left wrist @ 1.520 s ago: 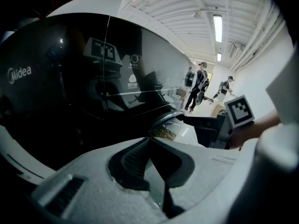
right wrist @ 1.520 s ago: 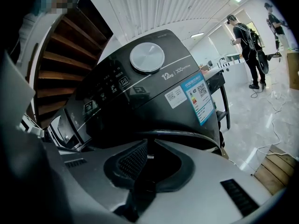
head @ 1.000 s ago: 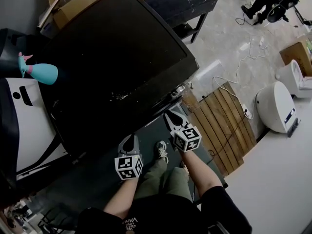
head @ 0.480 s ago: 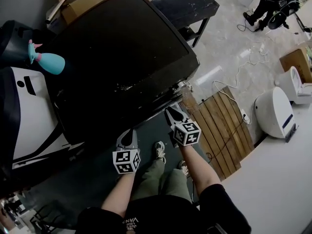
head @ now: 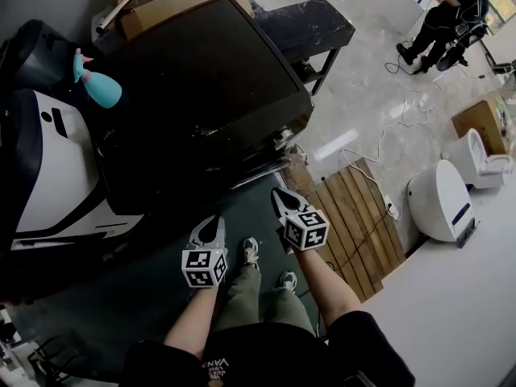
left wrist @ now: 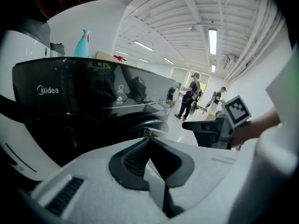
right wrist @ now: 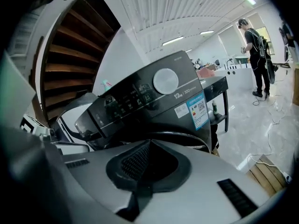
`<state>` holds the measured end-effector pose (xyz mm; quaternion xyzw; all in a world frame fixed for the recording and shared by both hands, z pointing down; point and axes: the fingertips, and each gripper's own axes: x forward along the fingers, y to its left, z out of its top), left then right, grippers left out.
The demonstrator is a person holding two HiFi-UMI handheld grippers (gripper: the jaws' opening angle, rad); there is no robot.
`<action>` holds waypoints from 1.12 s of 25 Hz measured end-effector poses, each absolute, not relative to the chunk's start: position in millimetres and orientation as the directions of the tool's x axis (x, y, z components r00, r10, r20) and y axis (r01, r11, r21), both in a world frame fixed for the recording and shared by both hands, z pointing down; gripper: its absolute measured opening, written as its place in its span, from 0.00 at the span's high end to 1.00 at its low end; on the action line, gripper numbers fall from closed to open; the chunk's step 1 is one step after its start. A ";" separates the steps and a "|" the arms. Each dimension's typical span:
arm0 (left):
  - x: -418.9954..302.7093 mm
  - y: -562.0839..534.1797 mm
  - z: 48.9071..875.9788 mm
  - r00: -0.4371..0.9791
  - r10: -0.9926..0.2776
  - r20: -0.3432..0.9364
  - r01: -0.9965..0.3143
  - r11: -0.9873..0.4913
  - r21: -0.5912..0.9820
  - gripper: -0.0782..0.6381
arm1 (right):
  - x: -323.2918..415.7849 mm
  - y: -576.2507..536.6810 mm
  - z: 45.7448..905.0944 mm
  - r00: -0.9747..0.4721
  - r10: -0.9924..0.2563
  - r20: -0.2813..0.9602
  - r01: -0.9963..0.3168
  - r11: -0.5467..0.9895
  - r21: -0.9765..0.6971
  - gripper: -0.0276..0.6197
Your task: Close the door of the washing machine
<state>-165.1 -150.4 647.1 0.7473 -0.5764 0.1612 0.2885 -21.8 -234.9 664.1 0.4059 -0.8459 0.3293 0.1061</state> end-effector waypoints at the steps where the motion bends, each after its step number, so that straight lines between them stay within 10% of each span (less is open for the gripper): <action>1: -160.4 -144.6 642.6 0.288 -0.771 0.568 -0.953 -0.172 0.250 0.88 | -18.0 -227.6 656.0 -0.649 -0.621 0.440 -0.756 0.461 -0.465 0.95; 28: -48.2 5.8 511.7 0.349 -0.818 0.457 -0.937 -0.306 0.167 0.88 | 97.4 -30.5 491.7 -0.720 -0.642 0.263 -0.689 0.616 -0.382 0.96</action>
